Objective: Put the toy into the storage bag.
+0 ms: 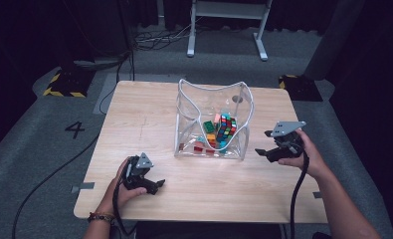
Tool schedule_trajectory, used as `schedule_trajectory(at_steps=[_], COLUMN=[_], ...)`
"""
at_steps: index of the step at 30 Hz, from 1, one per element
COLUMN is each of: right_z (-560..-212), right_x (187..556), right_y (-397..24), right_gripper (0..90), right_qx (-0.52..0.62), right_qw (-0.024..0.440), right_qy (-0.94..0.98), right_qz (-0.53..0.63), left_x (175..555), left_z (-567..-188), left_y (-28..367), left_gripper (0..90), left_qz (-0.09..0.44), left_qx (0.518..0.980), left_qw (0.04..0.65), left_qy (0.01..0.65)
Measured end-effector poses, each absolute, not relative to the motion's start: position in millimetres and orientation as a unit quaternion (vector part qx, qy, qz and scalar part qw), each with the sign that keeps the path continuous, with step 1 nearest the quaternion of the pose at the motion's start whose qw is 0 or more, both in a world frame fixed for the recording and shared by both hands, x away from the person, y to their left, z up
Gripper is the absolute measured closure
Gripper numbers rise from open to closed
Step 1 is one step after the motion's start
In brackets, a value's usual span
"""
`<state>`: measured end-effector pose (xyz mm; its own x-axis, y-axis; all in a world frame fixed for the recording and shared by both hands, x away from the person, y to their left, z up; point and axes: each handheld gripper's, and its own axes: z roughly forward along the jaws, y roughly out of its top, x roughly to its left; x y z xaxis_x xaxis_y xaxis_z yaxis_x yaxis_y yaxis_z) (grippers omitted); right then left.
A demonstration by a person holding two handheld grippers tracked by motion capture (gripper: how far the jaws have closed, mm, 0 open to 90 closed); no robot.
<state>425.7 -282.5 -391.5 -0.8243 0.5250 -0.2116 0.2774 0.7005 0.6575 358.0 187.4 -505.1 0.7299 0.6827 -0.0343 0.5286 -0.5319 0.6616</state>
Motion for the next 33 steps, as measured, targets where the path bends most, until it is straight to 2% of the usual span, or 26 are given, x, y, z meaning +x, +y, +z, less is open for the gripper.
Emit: schedule_trajectory(at_steps=[33], right_z=[-439], right_x=[413], right_y=[-297], right_gripper=[25.6], right_qx=[0.234], right_qw=[0.169], right_qy=[0.907], right_qz=[0.308], left_x=[358], left_z=[-505], left_y=[187], left_gripper=[3.4], left_qz=[0.115], left_qx=[0.868], left_qw=[0.335], left_qy=[0.349])
